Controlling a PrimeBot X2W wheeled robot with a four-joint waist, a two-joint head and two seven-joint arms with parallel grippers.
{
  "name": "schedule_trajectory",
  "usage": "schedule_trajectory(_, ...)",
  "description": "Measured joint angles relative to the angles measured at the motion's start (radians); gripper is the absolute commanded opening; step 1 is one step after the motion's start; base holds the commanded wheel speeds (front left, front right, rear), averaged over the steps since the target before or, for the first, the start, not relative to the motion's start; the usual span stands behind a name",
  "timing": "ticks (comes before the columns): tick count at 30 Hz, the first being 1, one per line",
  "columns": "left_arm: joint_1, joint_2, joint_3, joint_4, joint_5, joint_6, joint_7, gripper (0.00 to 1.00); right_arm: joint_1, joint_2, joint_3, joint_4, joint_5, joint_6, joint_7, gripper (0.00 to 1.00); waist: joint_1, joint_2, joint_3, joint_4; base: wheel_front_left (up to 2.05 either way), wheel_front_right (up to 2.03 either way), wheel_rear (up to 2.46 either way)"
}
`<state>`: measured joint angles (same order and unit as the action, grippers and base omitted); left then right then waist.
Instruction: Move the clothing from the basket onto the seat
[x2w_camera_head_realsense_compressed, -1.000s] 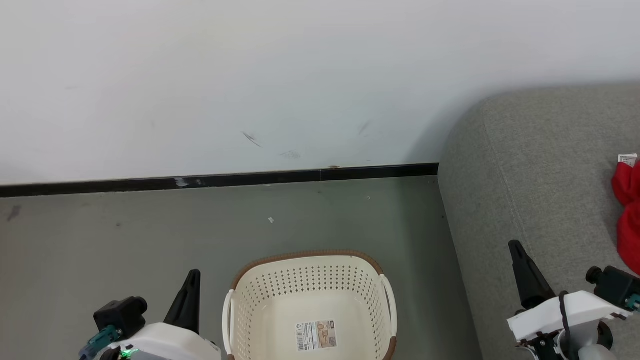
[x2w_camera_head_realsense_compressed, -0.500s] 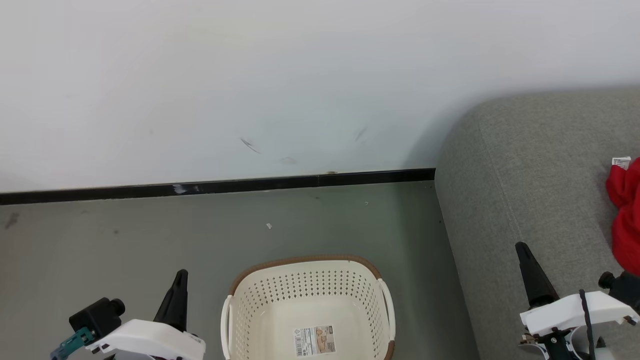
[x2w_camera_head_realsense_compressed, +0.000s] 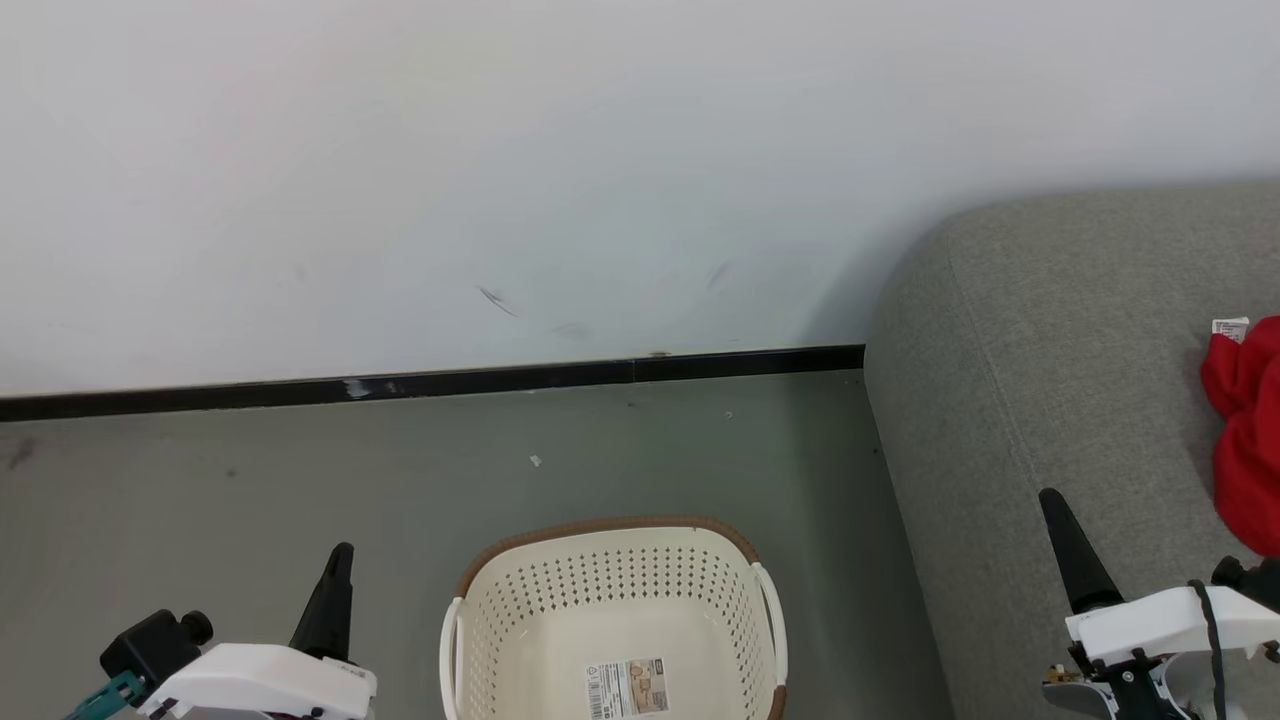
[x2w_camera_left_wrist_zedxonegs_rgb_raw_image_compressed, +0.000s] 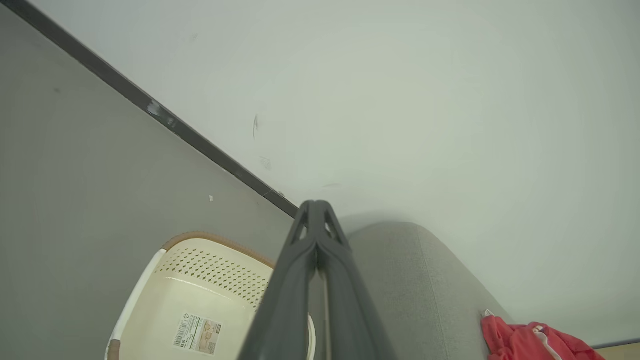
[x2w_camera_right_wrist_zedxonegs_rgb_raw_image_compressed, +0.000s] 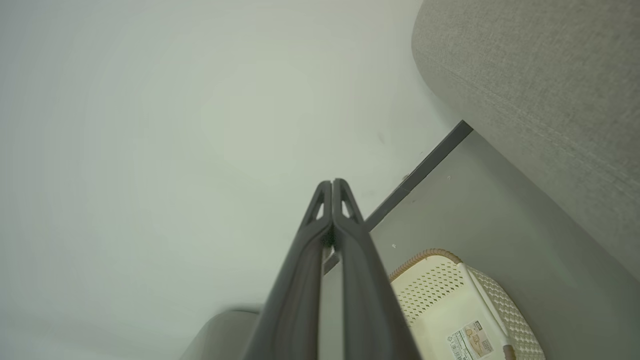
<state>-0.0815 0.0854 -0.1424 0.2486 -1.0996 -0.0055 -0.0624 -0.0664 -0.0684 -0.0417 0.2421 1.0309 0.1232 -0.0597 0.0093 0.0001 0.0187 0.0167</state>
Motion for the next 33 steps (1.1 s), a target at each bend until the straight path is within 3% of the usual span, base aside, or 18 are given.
schedule_trajectory(6, 0.001, -0.001, 0.022, 0.002, -0.075, -0.016, 0.018, 0.00, 0.000, 0.001, -0.009, 0.004, 0.081, 0.000, 0.021, 0.00, -0.0050, 0.0000, 0.001, -0.002, 0.00, 0.00, 0.00)
schedule_trajectory(12, 0.001, -0.003, 0.045, 0.006, -0.154, -0.031, 0.036, 0.00, 0.000, 0.003, -0.015, 0.008, 0.165, 0.000, 0.042, 0.00, -0.0074, -0.0001, 0.001, -0.005, 0.00, 0.00, 0.00)
schedule_trajectory(33, 0.001, -0.013, 0.127, 0.014, -0.422, -0.087, 0.098, 0.00, 0.000, 0.008, -0.047, 0.018, 0.453, 0.000, 0.111, 0.00, -0.0086, -0.0001, -0.010, -0.013, 0.00, 0.00, 0.00)
